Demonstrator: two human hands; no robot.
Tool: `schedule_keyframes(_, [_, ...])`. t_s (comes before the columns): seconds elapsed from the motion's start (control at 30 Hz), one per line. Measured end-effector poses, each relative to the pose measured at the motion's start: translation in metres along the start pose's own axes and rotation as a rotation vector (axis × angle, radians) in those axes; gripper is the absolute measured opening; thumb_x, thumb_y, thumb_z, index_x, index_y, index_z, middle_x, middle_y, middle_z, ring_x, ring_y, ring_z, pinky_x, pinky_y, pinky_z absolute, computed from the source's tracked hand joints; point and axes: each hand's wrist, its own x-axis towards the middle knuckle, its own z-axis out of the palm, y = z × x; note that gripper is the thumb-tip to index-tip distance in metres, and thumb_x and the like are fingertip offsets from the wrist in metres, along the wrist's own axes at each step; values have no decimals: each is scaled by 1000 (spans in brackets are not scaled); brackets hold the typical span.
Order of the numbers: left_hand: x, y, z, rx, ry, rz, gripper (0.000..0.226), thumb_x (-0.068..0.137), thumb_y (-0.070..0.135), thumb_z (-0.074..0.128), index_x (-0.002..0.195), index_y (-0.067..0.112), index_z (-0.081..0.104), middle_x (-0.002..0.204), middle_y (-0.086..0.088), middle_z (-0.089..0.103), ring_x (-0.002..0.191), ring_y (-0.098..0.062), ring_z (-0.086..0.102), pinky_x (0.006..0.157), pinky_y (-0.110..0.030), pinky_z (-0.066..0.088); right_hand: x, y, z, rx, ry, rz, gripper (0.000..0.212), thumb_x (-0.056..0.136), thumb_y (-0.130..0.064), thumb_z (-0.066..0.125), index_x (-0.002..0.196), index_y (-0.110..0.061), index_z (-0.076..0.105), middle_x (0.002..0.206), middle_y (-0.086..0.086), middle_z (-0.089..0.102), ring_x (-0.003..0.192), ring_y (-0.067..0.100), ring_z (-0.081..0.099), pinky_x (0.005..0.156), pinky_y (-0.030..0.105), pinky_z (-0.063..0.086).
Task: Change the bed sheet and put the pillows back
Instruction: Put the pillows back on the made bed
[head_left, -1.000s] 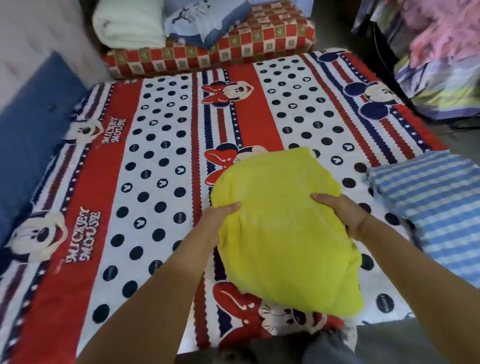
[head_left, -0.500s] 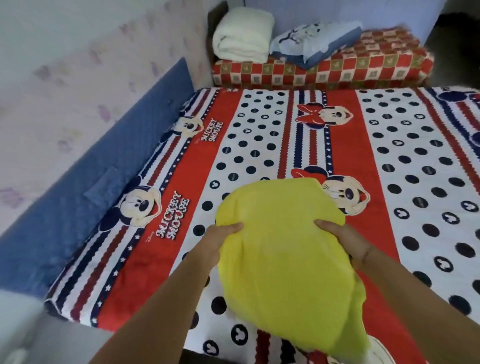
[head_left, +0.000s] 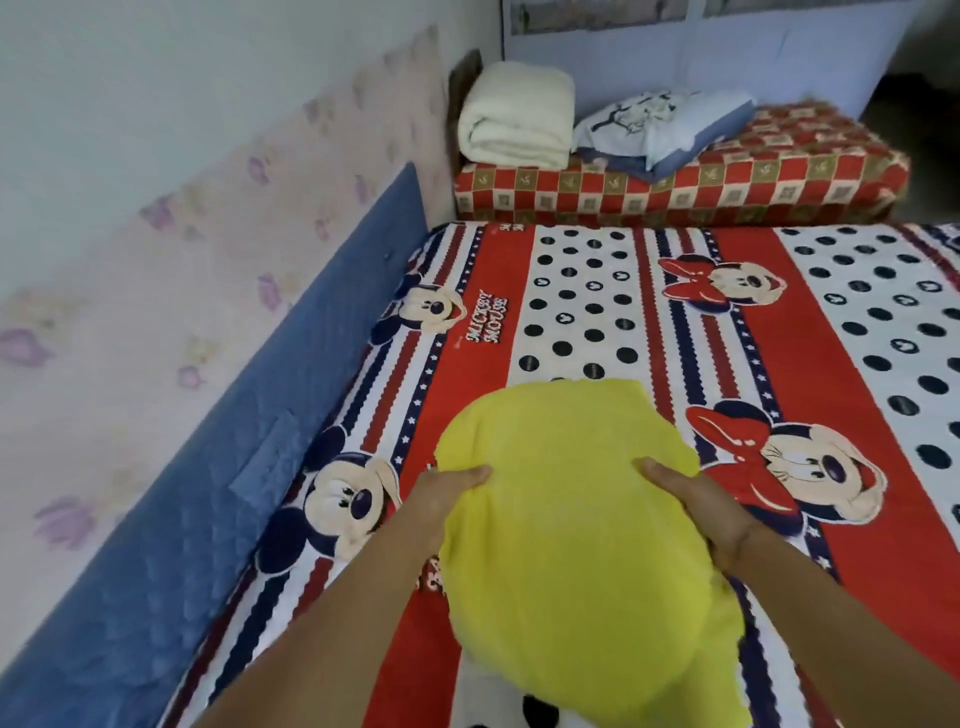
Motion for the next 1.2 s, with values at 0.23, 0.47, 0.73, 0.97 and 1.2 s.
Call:
schedule_keyframes(0.23, [76, 76, -76, 23, -91, 30, 52, 76, 23, 82, 119, 4, 62, 108, -16, 69, 94, -30, 67, 77, -40, 56, 72, -25, 87, 70, 32, -16, 71, 65, -51, 81, 123, -13, 63, 106, 5, 74, 96, 25, 70, 82, 38, 54])
schedule_keyframes(0.47, [162, 123, -116, -21, -84, 46, 89, 56, 35, 93, 131, 6, 56, 115, -15, 67, 102, -33, 65, 92, -51, 53, 158, -72, 129, -7, 4, -17, 83, 54, -56, 83, 123, -15, 63, 110, 7, 72, 100, 27, 69, 94, 46, 51])
schedule_keyframes(0.73, [277, 195, -126, -62, -65, 87, 63, 72, 26, 85, 125, 7, 57, 107, -11, 67, 94, -27, 65, 72, -37, 54, 294, -115, 143, -50, -30, -39, 80, 55, -55, 87, 120, -14, 62, 107, 6, 73, 97, 26, 71, 86, 44, 54])
schedule_keyframes(0.97, [396, 268, -108, -80, -71, 185, 62, 75, 25, 82, 130, 9, 57, 116, -11, 67, 102, -28, 65, 82, -40, 54, 444, -166, 128, -136, 28, -134, 57, 78, -37, 74, 126, -12, 59, 107, 5, 71, 96, 26, 68, 80, 41, 55])
schedule_keyframes(1.2, [500, 323, -59, -31, 57, 546, 84, 87, 40, 68, 153, 24, 20, 139, 14, 35, 125, -13, 41, 103, -33, 37, 574, -203, 114, -142, 81, -232, 79, 91, -47, 56, 154, -26, 12, 156, -1, 27, 141, 26, 31, 115, 44, 28])
